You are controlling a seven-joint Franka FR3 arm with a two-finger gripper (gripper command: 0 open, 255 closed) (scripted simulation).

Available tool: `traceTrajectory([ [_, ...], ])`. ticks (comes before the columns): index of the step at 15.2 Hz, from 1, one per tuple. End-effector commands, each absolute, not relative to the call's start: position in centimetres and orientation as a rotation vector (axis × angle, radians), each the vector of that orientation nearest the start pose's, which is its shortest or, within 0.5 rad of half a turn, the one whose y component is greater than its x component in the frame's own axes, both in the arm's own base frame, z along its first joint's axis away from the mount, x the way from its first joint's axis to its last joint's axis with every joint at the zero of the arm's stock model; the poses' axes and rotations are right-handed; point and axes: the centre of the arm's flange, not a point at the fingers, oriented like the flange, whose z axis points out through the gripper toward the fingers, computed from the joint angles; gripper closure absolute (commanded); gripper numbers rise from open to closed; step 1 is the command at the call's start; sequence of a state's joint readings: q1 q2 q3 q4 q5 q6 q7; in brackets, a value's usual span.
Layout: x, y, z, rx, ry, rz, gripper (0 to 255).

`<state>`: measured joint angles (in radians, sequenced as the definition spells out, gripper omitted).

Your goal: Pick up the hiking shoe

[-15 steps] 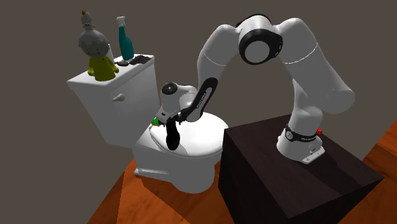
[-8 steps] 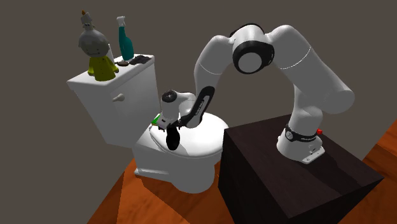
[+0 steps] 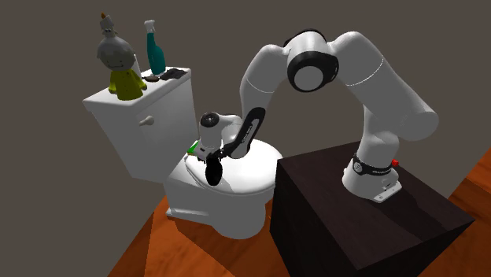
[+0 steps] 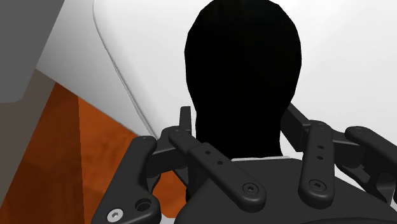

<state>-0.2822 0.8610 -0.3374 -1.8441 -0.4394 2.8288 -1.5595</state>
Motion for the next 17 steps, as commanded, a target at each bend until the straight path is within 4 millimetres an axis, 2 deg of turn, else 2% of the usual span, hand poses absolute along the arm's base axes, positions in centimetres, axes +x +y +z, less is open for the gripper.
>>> traceTrajectory([
  [1,53.4,-34.4,8.6,-2.500,-2.296,0.525,255],
  [3,53.5,-34.4,8.5,-2.500,-2.296,0.525,255],
  [17,53.5,-34.4,15.9,-2.500,-2.296,0.525,255],
])
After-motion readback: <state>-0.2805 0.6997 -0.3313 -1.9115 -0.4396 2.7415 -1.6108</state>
